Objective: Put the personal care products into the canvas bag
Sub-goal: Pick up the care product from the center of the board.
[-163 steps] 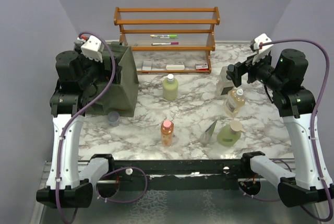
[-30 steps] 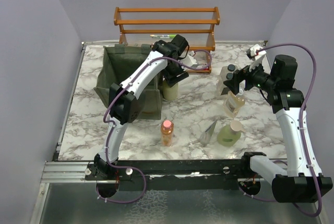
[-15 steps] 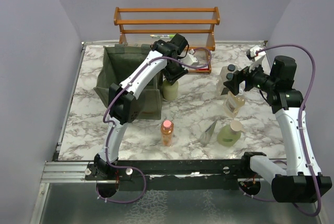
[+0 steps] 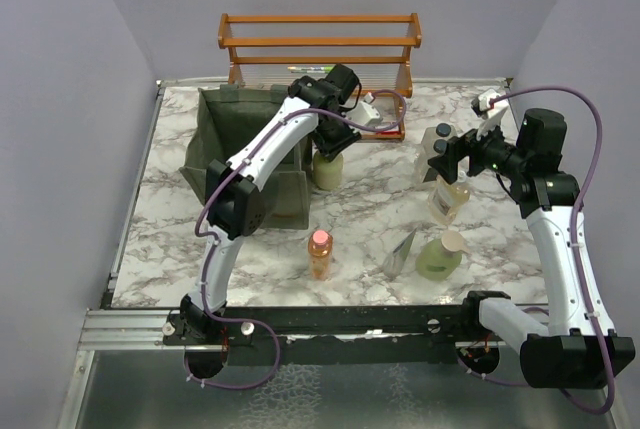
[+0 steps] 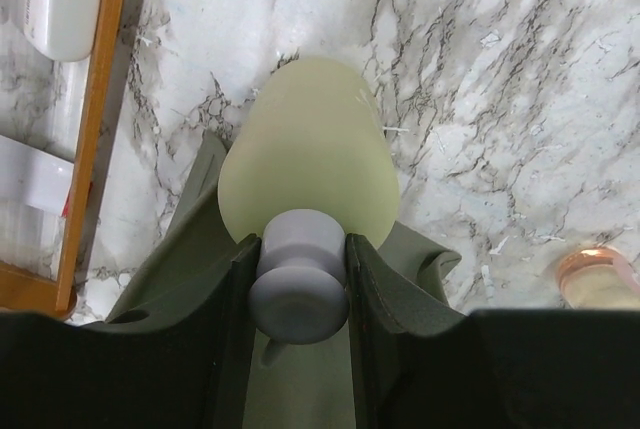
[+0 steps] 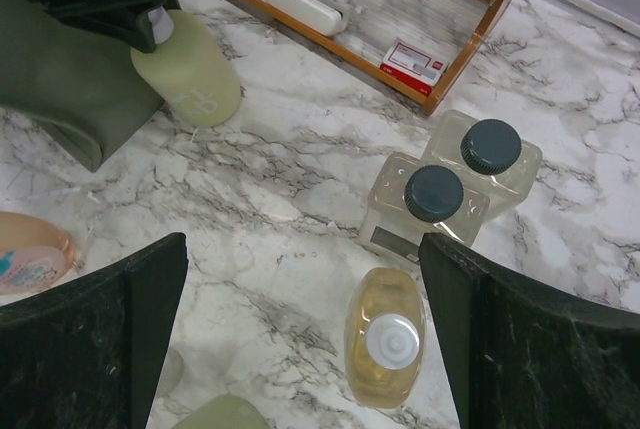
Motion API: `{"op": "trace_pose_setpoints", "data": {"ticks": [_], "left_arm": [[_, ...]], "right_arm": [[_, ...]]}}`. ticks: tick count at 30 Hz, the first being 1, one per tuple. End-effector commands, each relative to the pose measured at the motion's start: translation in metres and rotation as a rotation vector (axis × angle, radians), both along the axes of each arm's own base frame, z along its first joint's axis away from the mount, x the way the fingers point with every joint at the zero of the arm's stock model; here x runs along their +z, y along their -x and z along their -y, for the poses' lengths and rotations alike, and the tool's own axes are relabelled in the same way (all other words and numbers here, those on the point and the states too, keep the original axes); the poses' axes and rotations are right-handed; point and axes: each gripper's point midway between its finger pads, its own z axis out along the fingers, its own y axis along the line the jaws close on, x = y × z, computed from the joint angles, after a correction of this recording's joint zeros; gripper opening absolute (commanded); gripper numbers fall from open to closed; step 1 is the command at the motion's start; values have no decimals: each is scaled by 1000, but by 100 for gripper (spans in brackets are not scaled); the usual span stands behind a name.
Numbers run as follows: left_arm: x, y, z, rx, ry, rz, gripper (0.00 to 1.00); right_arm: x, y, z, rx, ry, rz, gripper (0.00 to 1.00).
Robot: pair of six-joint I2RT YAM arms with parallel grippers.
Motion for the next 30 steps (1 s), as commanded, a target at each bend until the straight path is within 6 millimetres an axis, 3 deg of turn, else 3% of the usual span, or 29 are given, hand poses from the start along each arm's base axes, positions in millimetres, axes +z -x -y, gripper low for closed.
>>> {"op": "trace_pose_setpoints", "data": {"ticks": [1, 9, 17, 22, 25, 30], "left_arm": [[89, 2, 12, -51, 195, 193, 0], [147, 20, 19, -97, 324, 288, 0], [234, 44, 18, -136, 521, 460, 0], [285, 65, 8, -182, 605, 570, 0], [323, 89, -5, -210, 669, 647, 0], [362, 111, -24, -215, 717, 739, 0]], "right_arm": [[9, -1, -3, 17, -22, 36, 99], [8, -4, -3, 19, -24, 25, 99], [5, -8, -3, 21, -24, 16, 99], [3, -9, -2, 17, -20, 12, 99], [1, -10, -1, 12, -16, 12, 99], [0, -10, -1, 10, -14, 11, 99]]}}
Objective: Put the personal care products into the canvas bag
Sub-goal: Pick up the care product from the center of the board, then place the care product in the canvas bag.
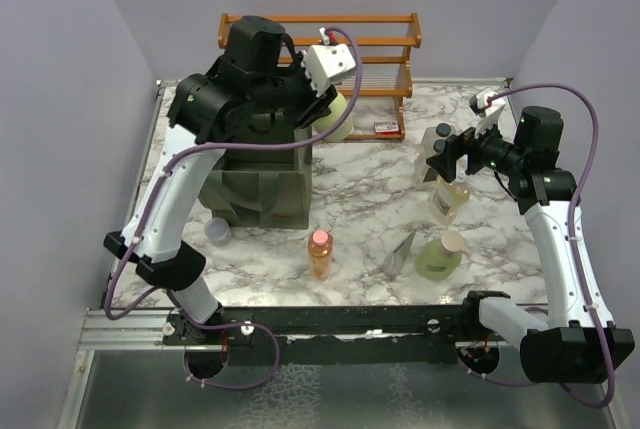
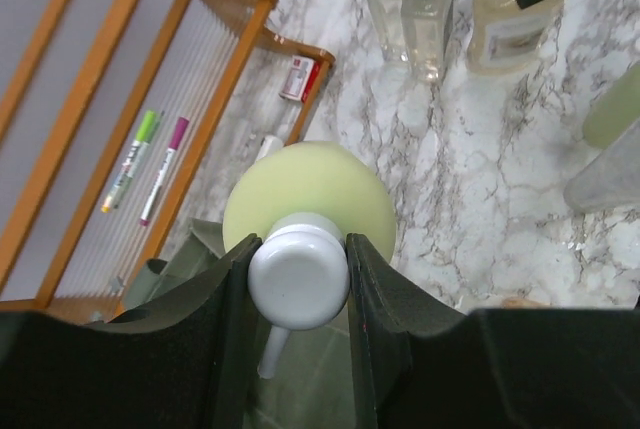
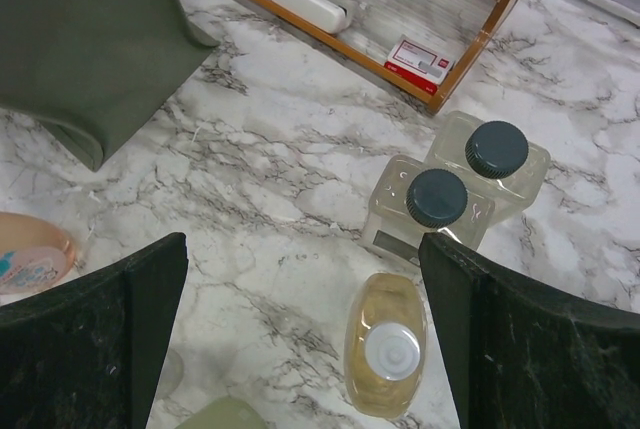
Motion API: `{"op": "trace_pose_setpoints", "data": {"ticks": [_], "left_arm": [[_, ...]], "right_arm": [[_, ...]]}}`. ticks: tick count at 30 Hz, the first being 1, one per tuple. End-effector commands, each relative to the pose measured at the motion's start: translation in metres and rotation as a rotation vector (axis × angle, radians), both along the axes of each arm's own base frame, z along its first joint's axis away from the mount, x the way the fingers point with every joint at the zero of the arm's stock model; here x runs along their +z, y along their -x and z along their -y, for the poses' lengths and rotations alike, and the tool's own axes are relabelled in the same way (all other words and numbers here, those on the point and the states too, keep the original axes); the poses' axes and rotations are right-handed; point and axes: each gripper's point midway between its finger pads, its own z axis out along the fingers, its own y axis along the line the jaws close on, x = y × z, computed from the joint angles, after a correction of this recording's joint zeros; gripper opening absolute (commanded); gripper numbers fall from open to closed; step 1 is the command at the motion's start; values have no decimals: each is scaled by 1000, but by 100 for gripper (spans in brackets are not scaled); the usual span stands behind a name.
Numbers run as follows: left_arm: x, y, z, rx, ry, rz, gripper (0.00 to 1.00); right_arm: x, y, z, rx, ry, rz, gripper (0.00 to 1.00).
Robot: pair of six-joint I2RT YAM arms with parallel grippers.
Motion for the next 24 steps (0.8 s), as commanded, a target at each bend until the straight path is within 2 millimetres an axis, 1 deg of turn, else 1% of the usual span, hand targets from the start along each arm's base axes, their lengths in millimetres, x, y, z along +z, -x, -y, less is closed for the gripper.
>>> {"op": "trace_pose_setpoints", "data": {"ticks": [1, 7, 11, 15, 18, 21, 24], "left_arm": [[107, 32, -19, -32, 201, 293, 0], [137, 31, -61, 81, 269, 348, 0], [147, 23, -99, 203, 316, 350, 0], [136, 10, -132, 341, 316, 327, 0], [120, 0, -150, 421, 314, 289, 0], [100, -12, -164, 499, 304, 244, 0], [71, -24, -169, 543, 278, 179, 0]], "right_arm": [[6, -5, 1, -2, -7, 28, 99], [5, -5, 2, -9, -2, 29, 99], [5, -4, 2, -7, -3, 29, 99], [6, -4, 1, -2, -5, 33, 99], [8, -3, 0, 4, -10, 34, 99], [9, -3, -1, 7, -12, 35, 99], [8, -2, -1, 9, -13, 34, 99]]}}
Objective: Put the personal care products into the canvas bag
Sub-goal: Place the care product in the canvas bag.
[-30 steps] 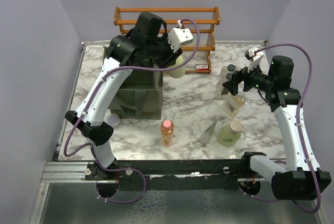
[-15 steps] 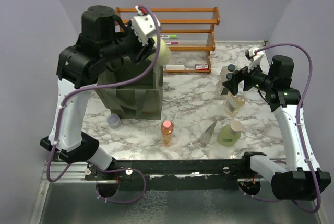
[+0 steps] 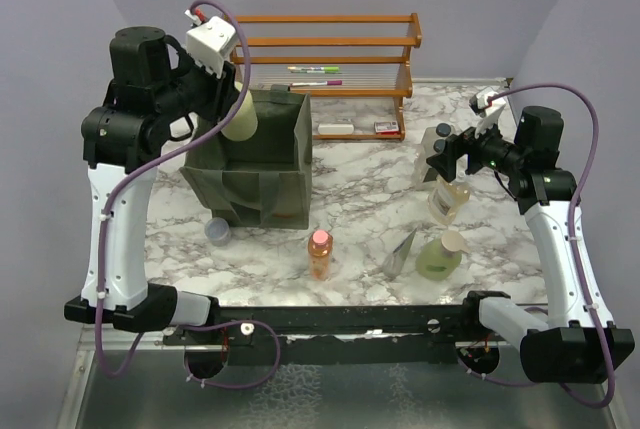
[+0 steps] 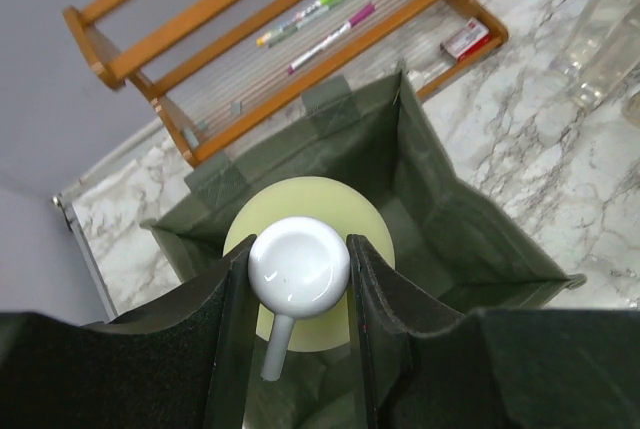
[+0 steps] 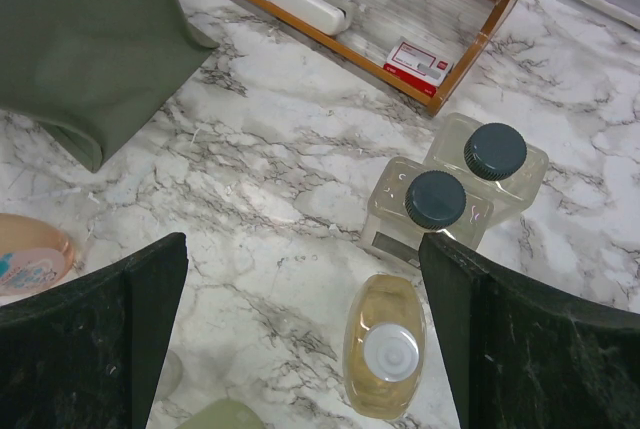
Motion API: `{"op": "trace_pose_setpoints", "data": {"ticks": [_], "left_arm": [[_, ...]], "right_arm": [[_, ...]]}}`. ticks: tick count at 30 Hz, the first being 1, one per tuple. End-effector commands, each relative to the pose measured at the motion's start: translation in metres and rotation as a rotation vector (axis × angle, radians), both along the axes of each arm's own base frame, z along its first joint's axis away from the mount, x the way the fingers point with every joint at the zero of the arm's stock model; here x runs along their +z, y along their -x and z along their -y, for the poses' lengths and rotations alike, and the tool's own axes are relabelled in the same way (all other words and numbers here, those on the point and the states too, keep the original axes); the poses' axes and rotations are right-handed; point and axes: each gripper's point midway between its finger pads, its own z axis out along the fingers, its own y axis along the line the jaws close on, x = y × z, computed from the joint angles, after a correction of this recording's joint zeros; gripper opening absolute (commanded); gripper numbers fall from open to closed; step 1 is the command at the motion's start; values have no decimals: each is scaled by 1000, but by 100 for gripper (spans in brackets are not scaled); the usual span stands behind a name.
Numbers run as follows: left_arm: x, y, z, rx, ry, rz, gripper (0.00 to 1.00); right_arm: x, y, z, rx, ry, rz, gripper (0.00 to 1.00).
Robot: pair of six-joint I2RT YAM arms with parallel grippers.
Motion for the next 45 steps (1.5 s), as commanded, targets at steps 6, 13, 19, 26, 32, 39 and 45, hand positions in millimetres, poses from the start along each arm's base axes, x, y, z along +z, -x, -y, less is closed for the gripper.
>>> {"op": "trace_pose_setpoints", "data": {"ticks": [6, 13, 19, 26, 32, 39, 45], "left_arm": [[-33, -40, -14, 121, 19, 16, 0], [-94, -62, -7, 97, -14, -74, 0], [-138, -77, -15, 108, -106, -111, 0], [-180, -87, -23, 137, -167, -183, 0], [-205, -97, -29, 179, -181, -192, 0], [-211, -111, -40, 257, -185, -141, 0], [-220, -118, -42, 286, -177, -147, 0]], "right_arm": [[5, -3, -2, 13, -15, 23, 99], [6, -8, -4, 29, -23, 10, 99], [5, -9, -4, 29, -20, 12, 99], [0, -9, -2, 24, -13, 10, 99], [2, -9, -3, 26, -15, 12, 99], [1, -9, -3, 26, -15, 11, 99], [0, -9, -3, 27, -16, 9, 99]]}}
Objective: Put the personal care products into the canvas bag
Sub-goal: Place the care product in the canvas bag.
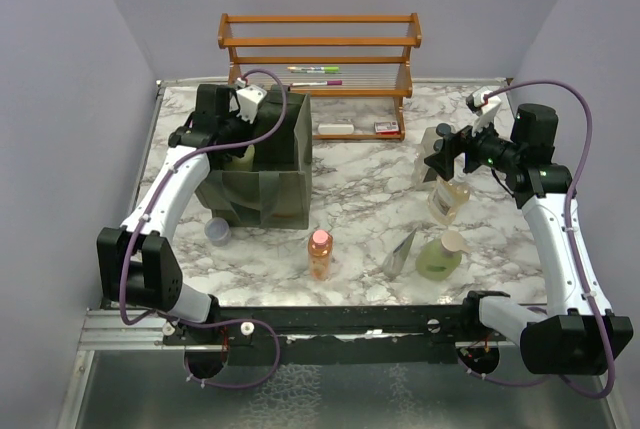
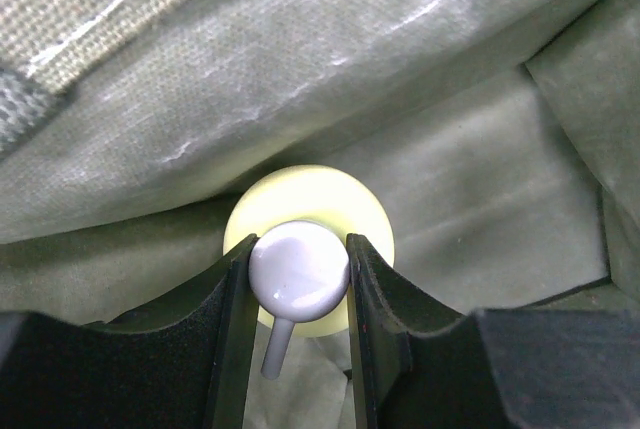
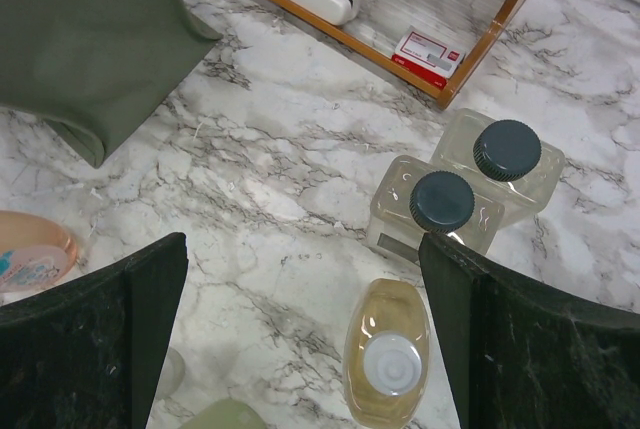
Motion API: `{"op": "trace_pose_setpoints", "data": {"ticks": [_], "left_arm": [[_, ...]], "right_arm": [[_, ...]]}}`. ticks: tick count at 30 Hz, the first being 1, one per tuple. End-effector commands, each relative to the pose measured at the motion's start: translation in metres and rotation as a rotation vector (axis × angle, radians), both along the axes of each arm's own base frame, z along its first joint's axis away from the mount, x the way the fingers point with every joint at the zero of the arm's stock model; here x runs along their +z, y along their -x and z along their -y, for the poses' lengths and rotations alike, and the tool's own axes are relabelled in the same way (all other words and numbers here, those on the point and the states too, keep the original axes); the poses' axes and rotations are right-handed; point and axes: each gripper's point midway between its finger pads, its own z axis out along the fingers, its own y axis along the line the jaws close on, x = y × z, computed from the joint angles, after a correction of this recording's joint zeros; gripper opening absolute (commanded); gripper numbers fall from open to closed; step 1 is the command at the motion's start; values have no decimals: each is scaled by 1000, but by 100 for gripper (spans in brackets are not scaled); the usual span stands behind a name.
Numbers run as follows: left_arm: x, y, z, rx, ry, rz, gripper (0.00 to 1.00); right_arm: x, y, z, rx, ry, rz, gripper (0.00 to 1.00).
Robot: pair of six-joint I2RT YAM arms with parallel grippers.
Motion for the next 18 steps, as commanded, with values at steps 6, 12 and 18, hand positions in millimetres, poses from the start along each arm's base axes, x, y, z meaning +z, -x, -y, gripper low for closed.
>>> {"op": "trace_pose_setpoints", "data": {"ticks": [6, 12, 18], "left_arm": [[16, -33, -12, 77, -2, 120, 0], [9, -33, -22, 103, 1, 106, 0], [-5, -30, -25, 91, -25, 87, 0]], "right_arm": [[11, -2, -1, 14, -8, 46, 99], [9, -3, -1, 16, -10, 40, 99], [9, -2, -2, 17, -12, 37, 99]]}}
